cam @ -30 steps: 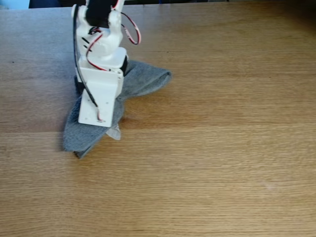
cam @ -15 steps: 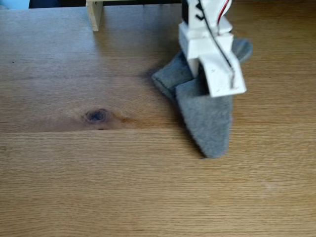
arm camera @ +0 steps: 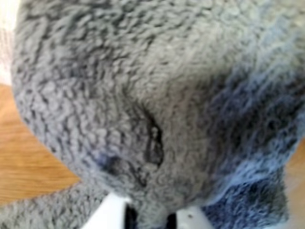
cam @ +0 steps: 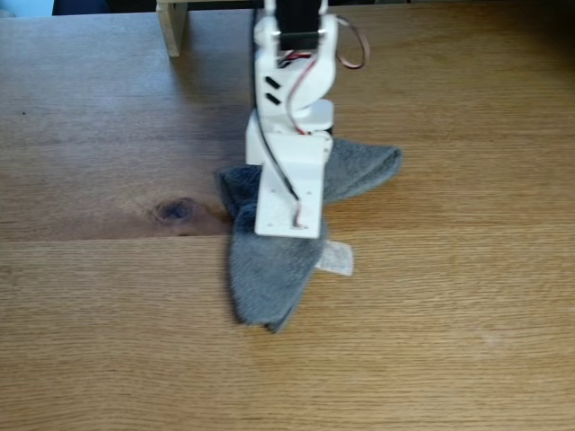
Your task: Clean the area in front of the robot
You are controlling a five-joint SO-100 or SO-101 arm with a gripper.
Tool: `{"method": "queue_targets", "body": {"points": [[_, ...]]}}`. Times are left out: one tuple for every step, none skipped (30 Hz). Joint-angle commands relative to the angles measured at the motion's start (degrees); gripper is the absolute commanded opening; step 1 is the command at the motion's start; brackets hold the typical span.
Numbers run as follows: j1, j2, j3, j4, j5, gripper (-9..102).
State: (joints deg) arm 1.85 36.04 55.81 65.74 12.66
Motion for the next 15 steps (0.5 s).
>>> {"method": "queue_targets", "body": {"points": [[6.0,3.6,5.5,-9.7,-3.5,0],[6.6,3.7,7.9,-11.3,-4.0,0],[7.1,3.8,10.1,-12.7,-4.3,0],[7.7,3.9,12.5,-13.5,-4.7,0],[8.4,4.0,14.8,-14.3,-4.9,0],[9.2,4.4,17.1,-14.9,-5.1,0],[10.3,4.7,19.4,-15.8,-5.4,0],[11.4,4.9,21.9,-17.0,-5.7,0],[12.7,5.4,24.3,-17.9,-6.2,0],[14.2,5.9,27.0,-18.8,-6.9,0],[15.6,6.4,29.4,-19.8,-7.6,0],[17.2,7.1,32.2,-20.8,-8.5,0],[18.8,8.0,34.7,-21.7,-9.5,0],[20.4,9.1,37.2,-22.6,-10.3,0],[21.9,10.1,39.5,-23.1,-11.1,0]]}}
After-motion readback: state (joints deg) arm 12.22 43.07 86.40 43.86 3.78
